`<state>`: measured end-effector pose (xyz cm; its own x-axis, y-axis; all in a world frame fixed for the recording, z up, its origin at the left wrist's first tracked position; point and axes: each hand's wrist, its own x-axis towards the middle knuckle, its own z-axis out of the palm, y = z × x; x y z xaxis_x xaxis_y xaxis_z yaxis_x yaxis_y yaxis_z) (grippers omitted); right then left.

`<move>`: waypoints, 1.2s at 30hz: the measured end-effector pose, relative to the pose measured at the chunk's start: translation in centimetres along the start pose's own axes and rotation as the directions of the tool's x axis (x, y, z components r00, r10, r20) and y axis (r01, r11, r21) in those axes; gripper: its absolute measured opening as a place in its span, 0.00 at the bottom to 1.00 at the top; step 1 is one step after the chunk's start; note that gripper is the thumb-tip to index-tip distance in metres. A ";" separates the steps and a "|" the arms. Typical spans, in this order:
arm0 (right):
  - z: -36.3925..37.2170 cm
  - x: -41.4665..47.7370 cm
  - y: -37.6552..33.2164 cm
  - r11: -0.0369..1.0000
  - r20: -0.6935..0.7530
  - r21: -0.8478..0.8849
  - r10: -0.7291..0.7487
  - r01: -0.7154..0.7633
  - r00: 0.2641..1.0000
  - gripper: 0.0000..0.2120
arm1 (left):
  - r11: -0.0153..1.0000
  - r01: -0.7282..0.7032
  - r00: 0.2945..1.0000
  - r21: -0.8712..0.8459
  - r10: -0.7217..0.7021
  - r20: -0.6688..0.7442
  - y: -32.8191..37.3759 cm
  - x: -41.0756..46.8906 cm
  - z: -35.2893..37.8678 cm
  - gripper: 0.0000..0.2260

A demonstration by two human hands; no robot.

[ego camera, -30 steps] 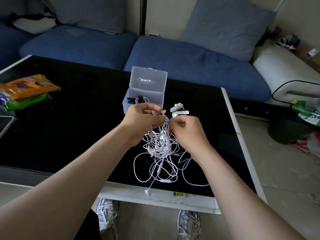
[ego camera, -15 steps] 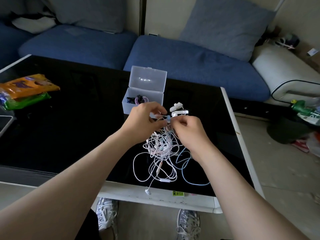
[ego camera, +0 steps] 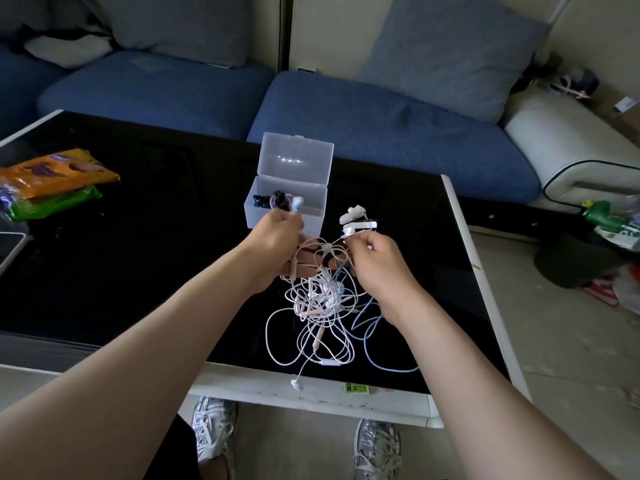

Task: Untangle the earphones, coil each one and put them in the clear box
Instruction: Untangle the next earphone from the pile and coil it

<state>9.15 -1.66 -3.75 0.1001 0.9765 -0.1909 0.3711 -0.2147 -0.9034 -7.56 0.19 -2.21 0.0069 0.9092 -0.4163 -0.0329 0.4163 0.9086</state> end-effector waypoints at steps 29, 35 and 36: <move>-3.7 -0.6 -0.8 0.992 0.124 0.119 -0.049 0.034 0.991 0.07 | 0.723 -0.049 0.871 0.689 0.369 -0.324 -1.3 1.6 -3.1 0.14; -2.7 -0.2 -1.7 0.868 0.090 0.485 0.066 -0.102 0.994 0.09 | 0.995 0.063 0.914 0.076 -0.027 -0.404 -0.4 2.3 -2.2 0.11; -2.5 -0.2 -1.5 0.879 0.068 0.461 0.107 -0.126 0.992 0.09 | 0.998 0.054 0.917 -0.031 -0.062 -0.393 -0.1 2.1 -2.0 0.11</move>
<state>10.93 -1.56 -1.44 0.0762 0.9471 -0.3117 -0.1120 -0.3025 -0.9466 -9.58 1.99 -3.24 -0.3847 0.8052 -0.4513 -0.0635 0.4647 0.8832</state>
